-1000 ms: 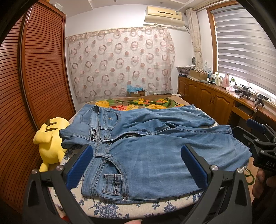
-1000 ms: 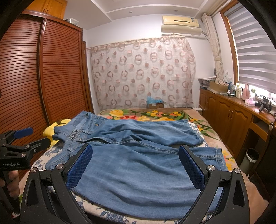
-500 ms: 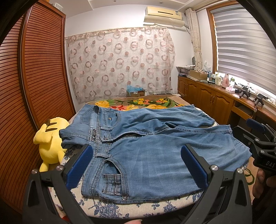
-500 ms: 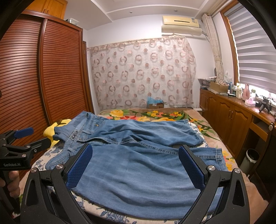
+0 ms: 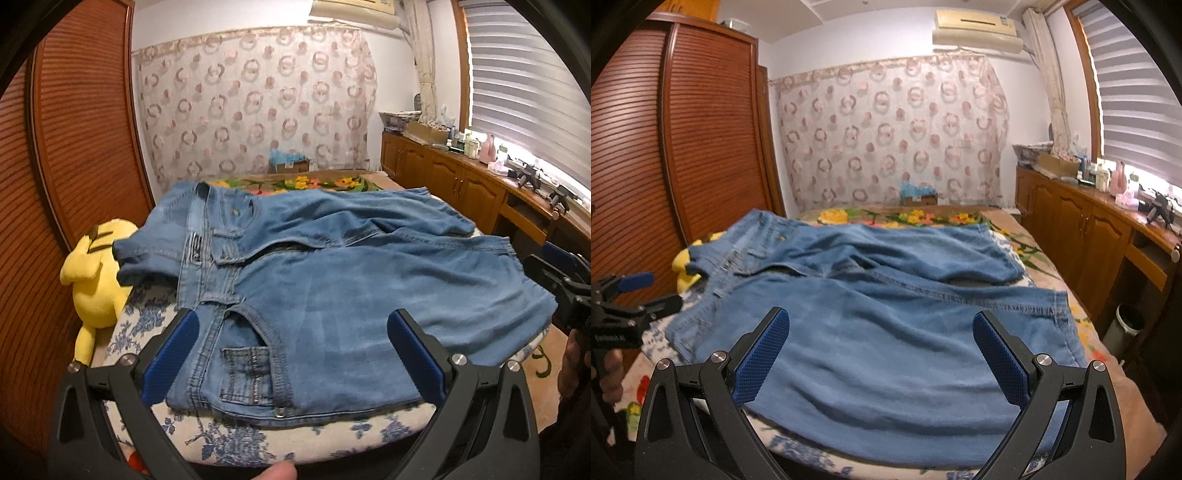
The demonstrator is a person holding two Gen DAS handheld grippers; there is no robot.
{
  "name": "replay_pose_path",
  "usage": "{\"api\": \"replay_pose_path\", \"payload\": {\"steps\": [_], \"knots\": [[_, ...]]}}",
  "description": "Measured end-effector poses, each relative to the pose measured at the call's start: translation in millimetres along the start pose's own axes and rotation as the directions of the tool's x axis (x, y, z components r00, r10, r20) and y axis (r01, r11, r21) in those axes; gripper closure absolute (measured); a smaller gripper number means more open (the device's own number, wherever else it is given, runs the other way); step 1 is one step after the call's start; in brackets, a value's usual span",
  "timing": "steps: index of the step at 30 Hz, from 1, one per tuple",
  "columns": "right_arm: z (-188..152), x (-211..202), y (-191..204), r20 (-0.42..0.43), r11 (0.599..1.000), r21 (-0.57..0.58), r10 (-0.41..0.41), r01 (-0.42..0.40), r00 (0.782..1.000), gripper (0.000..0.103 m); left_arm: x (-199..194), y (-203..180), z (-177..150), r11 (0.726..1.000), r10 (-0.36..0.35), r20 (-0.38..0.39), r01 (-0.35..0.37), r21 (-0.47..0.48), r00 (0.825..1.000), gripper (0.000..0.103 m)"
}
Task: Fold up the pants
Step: 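Lower the right tool to a leg hem while the left tool lowers to the waistband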
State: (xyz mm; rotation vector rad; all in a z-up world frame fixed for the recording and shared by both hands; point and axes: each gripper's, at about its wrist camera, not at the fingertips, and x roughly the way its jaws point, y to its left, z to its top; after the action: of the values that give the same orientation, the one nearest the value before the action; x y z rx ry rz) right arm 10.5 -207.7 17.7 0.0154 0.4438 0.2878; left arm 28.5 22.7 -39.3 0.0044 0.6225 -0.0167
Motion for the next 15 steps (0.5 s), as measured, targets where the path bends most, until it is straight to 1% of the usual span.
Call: {"api": "replay_pose_path", "payload": {"steps": [5, 8, 10, 15], "knots": [[-9.1, -13.3, -13.4, -0.030, 0.999, 0.005, -0.037, 0.037, 0.999, 0.002, 11.7, 24.8, -10.0, 0.999, 0.016, -0.016, -0.017, -0.027, 1.000, 0.000], [-21.3, -11.1, -16.6, -0.050, 0.998, 0.011, -0.057, 0.058, 0.997, 0.002, 17.4, 40.7, -15.5, 0.999, 0.027, -0.024, -0.028, -0.043, 0.999, 0.000], [-23.2, -14.0, -20.0, -0.055, 0.998, 0.015, -0.064, 0.065, 0.996, 0.002, 21.1, 50.5, -18.5, 0.998, 0.035, -0.033, -0.037, -0.052, 0.999, 0.000], [-35.2, -19.2, -46.4, -0.073, 0.995, 0.030, -0.090, 0.093, 0.993, 0.003, 29.3, 72.7, -24.5, 0.996, 0.043, -0.051, -0.046, -0.074, 0.998, 0.000]]}}
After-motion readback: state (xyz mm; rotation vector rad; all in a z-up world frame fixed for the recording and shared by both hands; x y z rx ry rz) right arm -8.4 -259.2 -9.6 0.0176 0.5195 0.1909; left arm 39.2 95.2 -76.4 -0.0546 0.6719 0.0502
